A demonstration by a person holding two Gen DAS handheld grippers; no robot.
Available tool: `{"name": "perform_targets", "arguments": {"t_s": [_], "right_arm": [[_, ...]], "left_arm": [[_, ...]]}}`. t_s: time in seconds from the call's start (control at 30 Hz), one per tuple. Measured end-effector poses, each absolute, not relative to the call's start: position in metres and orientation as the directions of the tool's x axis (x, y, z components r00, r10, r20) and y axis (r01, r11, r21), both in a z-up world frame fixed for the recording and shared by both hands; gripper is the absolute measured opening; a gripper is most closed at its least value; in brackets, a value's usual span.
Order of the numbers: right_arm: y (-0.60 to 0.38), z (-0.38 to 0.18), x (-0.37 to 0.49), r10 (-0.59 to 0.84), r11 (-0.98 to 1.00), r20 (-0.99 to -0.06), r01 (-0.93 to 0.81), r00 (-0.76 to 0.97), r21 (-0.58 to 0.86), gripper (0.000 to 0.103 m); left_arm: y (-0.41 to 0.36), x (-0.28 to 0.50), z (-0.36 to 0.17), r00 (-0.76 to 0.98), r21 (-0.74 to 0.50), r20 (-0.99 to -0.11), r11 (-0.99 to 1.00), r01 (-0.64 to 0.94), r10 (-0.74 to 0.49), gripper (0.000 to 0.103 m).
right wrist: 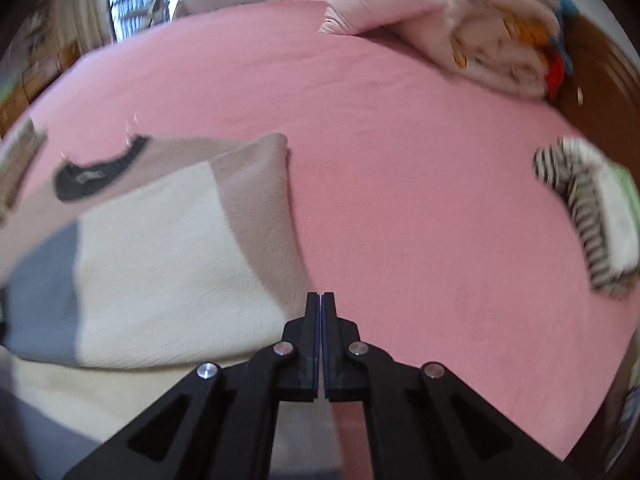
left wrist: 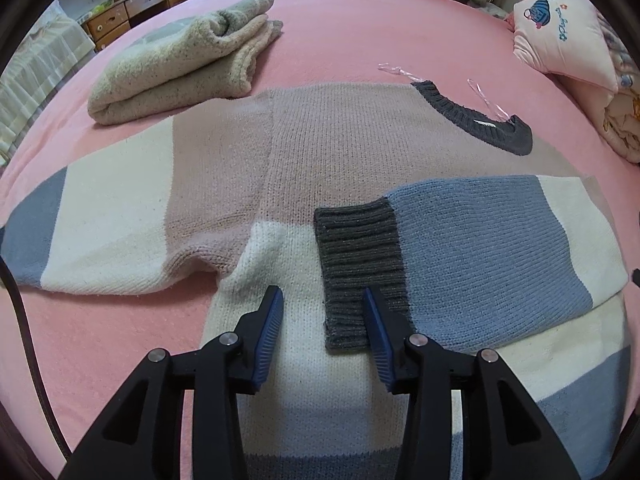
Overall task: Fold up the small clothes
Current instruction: 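Lower the cuff onto the sweater body and open the left tool, then move the left tool to the other sleeve and grasp its dark cuff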
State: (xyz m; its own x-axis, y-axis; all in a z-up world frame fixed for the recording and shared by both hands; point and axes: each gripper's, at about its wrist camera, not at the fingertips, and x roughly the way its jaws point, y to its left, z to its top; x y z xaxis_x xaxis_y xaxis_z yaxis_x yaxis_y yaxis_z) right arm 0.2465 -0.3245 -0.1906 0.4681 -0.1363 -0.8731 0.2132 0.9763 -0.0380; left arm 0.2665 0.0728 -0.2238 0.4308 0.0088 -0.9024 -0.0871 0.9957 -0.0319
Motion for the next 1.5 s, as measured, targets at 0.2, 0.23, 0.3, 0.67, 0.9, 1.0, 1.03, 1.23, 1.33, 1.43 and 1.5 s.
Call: {"name": "perform_targets", "arguments": {"t_s": [0.2,0.23,0.3,0.67,0.9,1.0,1.03,1.23,1.33,1.43,1.5], "right_arm": [[-0.302,-0.147,0.19,0.011,0.973,-0.838,0.187,0.545,0.135,0.0],[-0.298,-0.141,0.182,0.023,0.972,-0.832,0.184,0.555,0.149,0.0],[-0.289,-0.127,0.166,0.046,0.969,-0.816,0.173,0.576,0.177,0.0],[-0.237,-0.076,0.112,0.082,0.968,-0.75,0.128,0.656,0.218,0.003],[-0.193,-0.055,0.098,0.115,0.981,-0.729,0.037,0.675,0.189,0.003],[-0.17,-0.047,0.095,0.139,0.984,-0.718,-0.014,0.682,0.177,0.003],[-0.161,-0.045,0.094,0.144,0.985,-0.717,-0.03,0.682,0.169,0.004],[-0.108,-0.051,0.094,0.166,0.986,-0.728,-0.122,0.665,0.113,0.018],[-0.082,-0.056,0.095,0.192,0.979,-0.737,-0.182,0.648,0.095,0.018],[-0.058,-0.058,0.096,0.205,0.97,-0.74,-0.234,0.641,0.065,0.018],[-0.041,-0.059,0.096,0.216,0.962,-0.742,-0.27,0.635,0.05,0.018]], "left_arm": [[0.072,0.241,-0.182,0.516,-0.063,-0.856,0.994,-0.087,-0.009,0.041],[0.07,0.232,-0.17,0.55,-0.06,-0.835,0.995,-0.076,-0.009,0.041],[0.065,0.215,-0.149,0.602,-0.047,-0.798,0.998,-0.052,-0.006,0.045],[0.069,0.144,-0.091,0.654,-0.092,-0.752,0.996,0.011,-0.076,0.074],[0.099,0.107,-0.064,0.699,-0.121,-0.713,0.992,-0.034,-0.063,0.074],[0.117,0.095,-0.057,0.701,-0.124,-0.712,0.991,-0.059,-0.047,0.074],[0.122,0.093,-0.056,0.7,-0.126,-0.713,0.99,-0.065,-0.045,0.074],[0.166,0.083,-0.062,0.681,-0.135,-0.733,0.979,-0.15,0.004,0.074],[0.192,0.079,-0.069,0.667,-0.118,-0.743,0.971,-0.21,0.054,0.074],[0.215,0.075,-0.076,0.651,-0.114,-0.754,0.96,-0.257,0.085,0.074],[0.233,0.07,-0.081,0.647,-0.115,-0.755,0.95,-0.291,0.107,0.074]]}}
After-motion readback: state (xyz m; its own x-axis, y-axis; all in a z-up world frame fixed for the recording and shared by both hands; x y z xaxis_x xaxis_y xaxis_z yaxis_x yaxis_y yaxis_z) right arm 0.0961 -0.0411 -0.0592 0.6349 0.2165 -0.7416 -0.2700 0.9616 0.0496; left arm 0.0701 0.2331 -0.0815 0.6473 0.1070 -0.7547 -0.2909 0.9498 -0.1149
